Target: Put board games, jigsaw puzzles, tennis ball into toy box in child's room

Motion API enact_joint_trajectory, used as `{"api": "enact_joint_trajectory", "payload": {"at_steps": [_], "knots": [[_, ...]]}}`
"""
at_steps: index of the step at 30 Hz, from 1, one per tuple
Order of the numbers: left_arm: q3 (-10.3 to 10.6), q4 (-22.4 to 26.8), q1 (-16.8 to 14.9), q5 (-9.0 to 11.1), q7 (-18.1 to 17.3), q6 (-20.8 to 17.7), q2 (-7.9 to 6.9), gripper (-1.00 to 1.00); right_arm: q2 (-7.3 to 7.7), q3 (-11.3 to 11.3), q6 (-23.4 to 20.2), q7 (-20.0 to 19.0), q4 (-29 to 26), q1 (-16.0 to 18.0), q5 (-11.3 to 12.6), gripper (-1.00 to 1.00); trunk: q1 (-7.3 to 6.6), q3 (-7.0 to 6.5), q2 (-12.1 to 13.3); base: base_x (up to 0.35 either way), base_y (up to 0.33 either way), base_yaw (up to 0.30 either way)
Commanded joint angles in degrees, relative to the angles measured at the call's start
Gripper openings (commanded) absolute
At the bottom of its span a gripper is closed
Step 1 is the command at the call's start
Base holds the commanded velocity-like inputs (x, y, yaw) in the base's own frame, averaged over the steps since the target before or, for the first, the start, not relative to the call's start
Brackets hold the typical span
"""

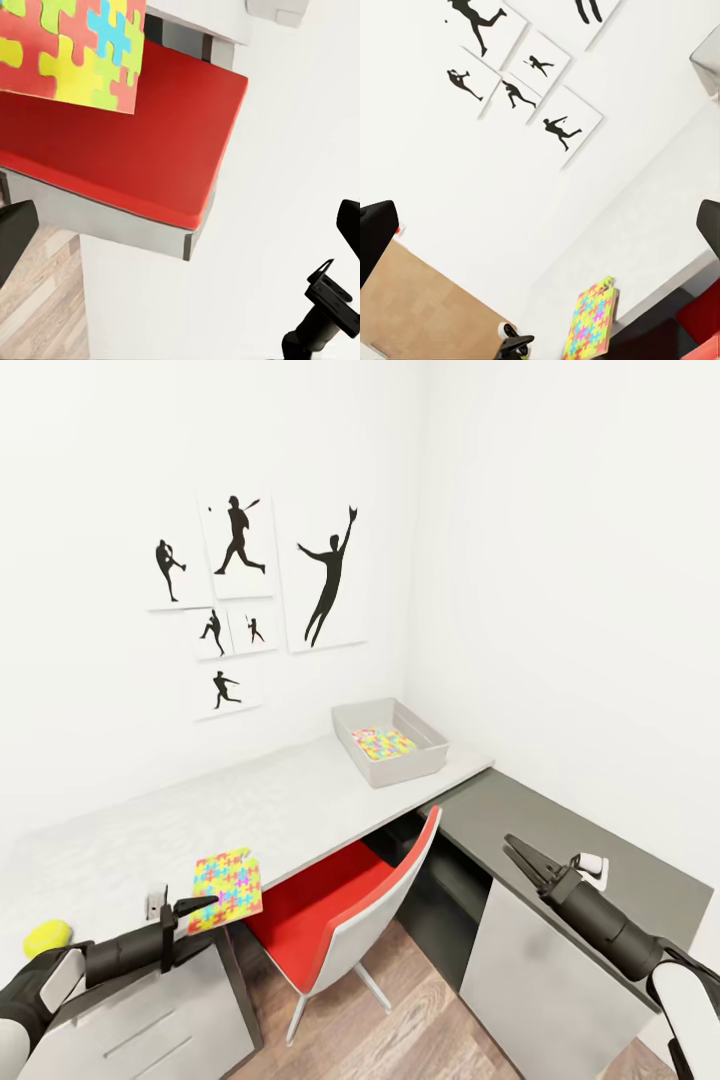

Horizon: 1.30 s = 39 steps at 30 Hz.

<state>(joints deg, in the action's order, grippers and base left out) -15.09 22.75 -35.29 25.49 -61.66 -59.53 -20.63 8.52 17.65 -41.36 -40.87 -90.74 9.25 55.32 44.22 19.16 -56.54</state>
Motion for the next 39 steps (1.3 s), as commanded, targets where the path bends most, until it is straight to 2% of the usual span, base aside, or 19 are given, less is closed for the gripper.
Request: {"api": "enact_joint_trajectory", "payload": {"at_steps": [1, 13, 22, 39], "knots": [[-0.2, 0.0, 0.0, -0.2, 0.5, -0.2, 0.0, 1.0, 0.0, 0.2, -0.4, 0.0, 0.0, 0.0, 0.3, 1.0, 0.23, 0.25, -0.5, 0.0, 0.0, 0.0], [-0.3, -0.1, -0.1, -0.2, 2.1, 0.0, -0.11, 1.0, 0.0, 1.0, -0.5, -0.3, 0.0, -0.2, 0.4, 1.0, 2.87, 2.41, -5.3, 0.0, 0.0, 0.0], [-0.3, 0.0, -0.1, -0.3, 2.2, 0.3, -0.2, 1.0, 0.0, 3.7, -0.7, -4.3, 0.0, -0.7, 0.2, 1.0, 4.84, 4.02, -8.9, 0.0, 0.0, 0.0], [-0.2, 1.7, -0.2, -0.3, 2.2, 0.9, -0.03, 1.0, -0.08, 3.9, -0.6, -4.7, 0.0, -0.7, -0.1, 1.0, 8.58, 7.08, -15.7, 0.0, 0.0, 0.0]]}}
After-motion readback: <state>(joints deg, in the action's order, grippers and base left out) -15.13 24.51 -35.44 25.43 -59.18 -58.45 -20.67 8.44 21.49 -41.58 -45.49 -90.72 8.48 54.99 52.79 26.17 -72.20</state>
